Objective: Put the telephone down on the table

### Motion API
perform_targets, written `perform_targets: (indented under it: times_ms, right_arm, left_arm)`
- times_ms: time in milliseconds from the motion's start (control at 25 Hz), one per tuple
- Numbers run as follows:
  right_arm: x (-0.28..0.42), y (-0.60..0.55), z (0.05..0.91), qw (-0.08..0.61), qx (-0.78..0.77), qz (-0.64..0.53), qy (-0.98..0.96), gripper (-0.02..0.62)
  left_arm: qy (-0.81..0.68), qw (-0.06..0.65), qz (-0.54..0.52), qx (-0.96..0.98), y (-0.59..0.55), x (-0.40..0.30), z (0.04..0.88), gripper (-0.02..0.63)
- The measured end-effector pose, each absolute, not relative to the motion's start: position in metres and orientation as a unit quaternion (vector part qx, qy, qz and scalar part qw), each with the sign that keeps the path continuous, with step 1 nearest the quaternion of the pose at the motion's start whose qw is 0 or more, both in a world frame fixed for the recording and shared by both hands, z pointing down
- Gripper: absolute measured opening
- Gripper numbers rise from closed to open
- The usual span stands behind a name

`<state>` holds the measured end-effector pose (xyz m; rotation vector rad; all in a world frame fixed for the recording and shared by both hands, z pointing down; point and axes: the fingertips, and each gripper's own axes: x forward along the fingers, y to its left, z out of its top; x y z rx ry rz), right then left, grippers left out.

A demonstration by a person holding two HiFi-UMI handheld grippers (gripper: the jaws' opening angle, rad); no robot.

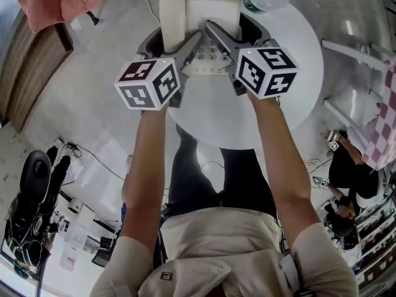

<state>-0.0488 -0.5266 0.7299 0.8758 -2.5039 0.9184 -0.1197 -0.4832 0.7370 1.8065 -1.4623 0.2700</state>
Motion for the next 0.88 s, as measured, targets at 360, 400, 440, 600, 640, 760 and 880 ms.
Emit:
perform_targets:
  times_ms: [360,400,440,600,640,760,880]
  right_arm:
    - [-0.048,-0.527,0.727,0.16,0.341,0.242,-0.894,0.307]
    - [-0.046,-0.526,0.727,0.16,0.344,0.238,-0.894,0.304]
    - [-0.045,-0.525,0.726,0.161,0.347,0.236,-0.894,0.302]
    - [-0.041,-0.522,0.727,0.169,0.35,0.234,-0.891,0.296]
    - [-0.04,-0.521,0.726,0.171,0.351,0.233,-0.891,0.29]
    - [-0.036,-0.517,0.722,0.175,0.354,0.225,-0.891,0.271]
    - [-0.032,-0.512,0.717,0.18,0.357,0.219,-0.89,0.251]
  left_arm:
    - [-0.628,0.307,0.109,0.707,-0.48,-0.124,0.732,0.354]
    - [-0.634,0.293,0.113,0.707,-0.478,-0.123,0.73,0.349]
    - [-0.639,0.282,0.116,0.706,-0.476,-0.122,0.728,0.34]
    - [-0.649,0.26,0.115,0.706,-0.468,-0.121,0.723,0.325]
    - [-0.651,0.256,0.115,0.706,-0.466,-0.122,0.721,0.319]
    - [-0.656,0.244,0.117,0.705,-0.462,-0.124,0.716,0.305]
    - [-0.656,0.238,0.123,0.705,-0.457,-0.123,0.711,0.29]
